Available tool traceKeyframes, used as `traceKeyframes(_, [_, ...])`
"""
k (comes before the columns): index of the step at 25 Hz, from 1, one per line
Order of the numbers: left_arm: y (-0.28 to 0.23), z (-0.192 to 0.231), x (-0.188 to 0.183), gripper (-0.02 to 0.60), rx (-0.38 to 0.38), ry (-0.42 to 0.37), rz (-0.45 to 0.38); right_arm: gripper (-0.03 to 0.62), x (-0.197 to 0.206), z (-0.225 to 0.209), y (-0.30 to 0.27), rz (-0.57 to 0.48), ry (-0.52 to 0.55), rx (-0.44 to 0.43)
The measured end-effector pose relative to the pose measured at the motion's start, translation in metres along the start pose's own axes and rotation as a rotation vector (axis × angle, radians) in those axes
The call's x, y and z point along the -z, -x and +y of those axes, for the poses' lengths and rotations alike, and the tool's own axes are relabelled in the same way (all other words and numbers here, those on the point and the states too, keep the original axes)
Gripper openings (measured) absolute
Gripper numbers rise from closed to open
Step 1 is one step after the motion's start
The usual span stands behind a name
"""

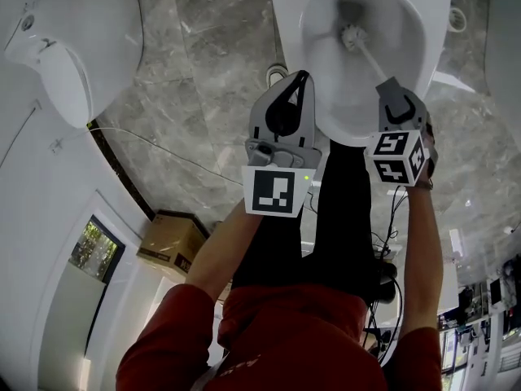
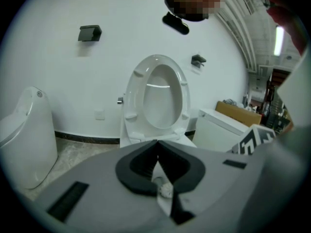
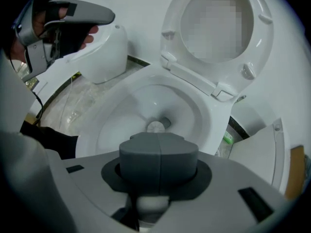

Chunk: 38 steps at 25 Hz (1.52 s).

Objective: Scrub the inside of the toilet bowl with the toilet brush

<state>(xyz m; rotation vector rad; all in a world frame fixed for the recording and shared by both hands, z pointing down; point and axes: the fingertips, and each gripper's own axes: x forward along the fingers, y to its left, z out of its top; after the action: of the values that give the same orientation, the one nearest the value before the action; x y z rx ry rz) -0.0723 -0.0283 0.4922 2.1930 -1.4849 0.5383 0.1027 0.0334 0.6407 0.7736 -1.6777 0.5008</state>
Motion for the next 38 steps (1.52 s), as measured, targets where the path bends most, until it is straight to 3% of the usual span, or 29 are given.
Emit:
traceKeyframes(8, [0.004, 0.008, 0.004, 0.0, -0.022, 0.005, -0.002, 0.146, 0.014, 0.058, 0.049, -0.046, -0.199, -0.077])
traceKeyframes(12, [0.005, 0.002, 0.001, 0.0, -0.018, -0.003, -0.013, 0.146, -0.014, 0.071, 0.049, -0.132, -0.26, -0.097])
traceKeyframes(15, [0.005, 0.0, 0.0, 0.0, -0.015, -0.007, -0.013, 0.146, -0.05, 0.05, 0.035, -0.193, -0.292, -0.087])
traceKeyframes(19, [0.007, -0.004, 0.0, 0.0, -0.013, -0.01, -0.015, 0.146, -0.095, 0.005, 0.017, -0.241, -0.219, -0.034])
traceKeyframes(22, [0.007, -0.005, 0.001, 0.0, -0.009, -0.017, -0.015, 0.146, -0.1, -0.033, 0.009, -0.211, -0.154, 0.015])
traceKeyframes(28, [0.003, -0.006, -0.005, 0.0, -0.011, -0.02, -0.02, 0.146, -0.065, -0.082, 0.015, -0.139, -0.065, 0.086])
traceKeyframes(33, [0.002, -0.009, -0.007, 0.0, -0.014, -0.016, -0.026, 0.146, -0.022, -0.079, 0.025, -0.073, 0.036, 0.11])
traceKeyframes(38, [0.005, -0.02, -0.005, 0.0, -0.023, -0.01, -0.023, 0.146, 0.025, -0.061, 0.049, -0.015, 0.055, 0.082])
